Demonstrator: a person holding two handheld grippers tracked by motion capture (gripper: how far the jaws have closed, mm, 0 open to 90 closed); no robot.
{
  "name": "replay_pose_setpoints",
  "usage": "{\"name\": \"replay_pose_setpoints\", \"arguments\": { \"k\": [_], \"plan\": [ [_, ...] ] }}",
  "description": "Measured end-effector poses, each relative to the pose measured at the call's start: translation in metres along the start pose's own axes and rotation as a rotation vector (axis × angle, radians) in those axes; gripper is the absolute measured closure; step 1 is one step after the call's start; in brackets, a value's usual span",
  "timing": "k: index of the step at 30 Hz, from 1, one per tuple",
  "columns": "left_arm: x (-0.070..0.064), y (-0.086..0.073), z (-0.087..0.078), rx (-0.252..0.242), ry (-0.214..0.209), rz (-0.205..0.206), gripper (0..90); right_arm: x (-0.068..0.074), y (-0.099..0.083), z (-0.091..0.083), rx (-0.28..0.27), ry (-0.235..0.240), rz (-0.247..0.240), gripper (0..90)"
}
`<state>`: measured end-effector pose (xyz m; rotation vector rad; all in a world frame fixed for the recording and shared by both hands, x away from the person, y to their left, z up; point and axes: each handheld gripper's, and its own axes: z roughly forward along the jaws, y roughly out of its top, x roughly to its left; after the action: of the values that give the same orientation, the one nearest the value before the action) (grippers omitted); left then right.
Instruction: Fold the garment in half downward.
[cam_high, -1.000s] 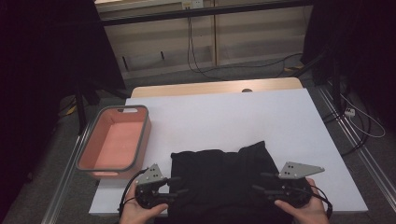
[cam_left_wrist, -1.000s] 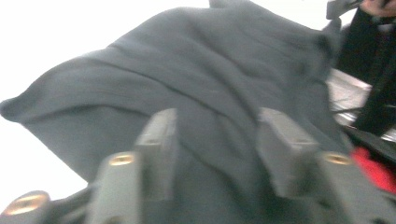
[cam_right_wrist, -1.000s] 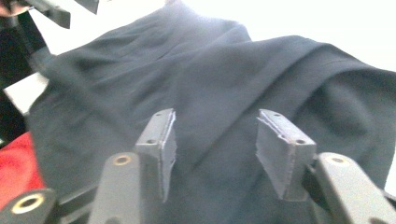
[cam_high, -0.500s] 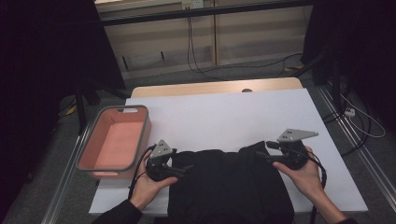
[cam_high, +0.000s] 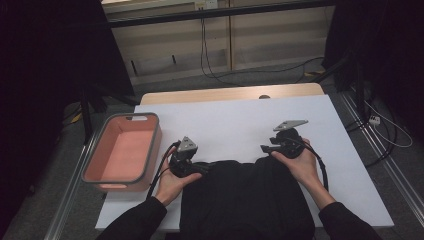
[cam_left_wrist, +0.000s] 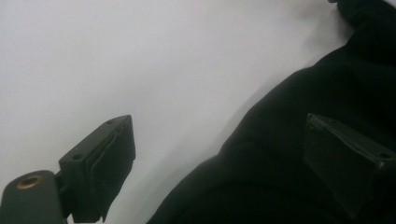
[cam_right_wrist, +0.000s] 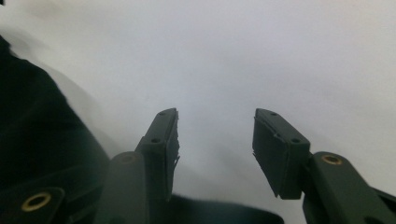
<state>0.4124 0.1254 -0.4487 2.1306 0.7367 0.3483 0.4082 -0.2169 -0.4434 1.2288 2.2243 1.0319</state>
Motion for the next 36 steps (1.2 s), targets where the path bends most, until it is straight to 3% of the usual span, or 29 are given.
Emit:
{"name": "replay_pose_setpoints", "arguments": {
  "k": [2,4,8,17,20,26,28,31,36],
  "plan": [
    [0.002,-0.002,-0.002,-0.001,0.0,-0.018,10.1,0.0,-0.002,0.007,0.031,0.0,-0.009,50.0],
    [0.003,-0.003,-0.004,-0.002,0.012,-0.005,10.1,-0.001,-0.007,0.008,0.069,-0.002,-0.024,50.1],
    [0.005,-0.004,-0.004,0.008,0.013,-0.001,10.1,-0.005,-0.018,0.001,0.105,0.004,-0.019,50.7],
    [0.002,-0.006,0.0,0.019,0.011,0.009,10.1,-0.013,-0.034,-0.019,0.112,0.006,-0.009,53.8],
    [0.003,-0.006,-0.001,0.026,0.006,0.004,10.1,-0.014,-0.038,-0.023,0.115,0.001,-0.006,59.0],
    [0.004,-0.006,-0.002,0.028,0.006,0.007,10.2,-0.016,-0.045,-0.028,0.121,0.024,-0.005,62.5],
    [0.004,-0.006,-0.003,0.032,0.01,0.009,10.2,-0.017,-0.047,-0.029,0.115,0.046,0.011,68.8],
    [0.004,-0.007,-0.003,0.03,0.01,0.005,10.2,-0.015,-0.049,-0.032,0.122,0.039,-0.015,82.3],
    [0.005,-0.007,-0.004,0.031,0.011,-0.003,10.3,-0.017,-0.052,-0.036,0.113,0.024,-0.004,84.9]
  ]
}}
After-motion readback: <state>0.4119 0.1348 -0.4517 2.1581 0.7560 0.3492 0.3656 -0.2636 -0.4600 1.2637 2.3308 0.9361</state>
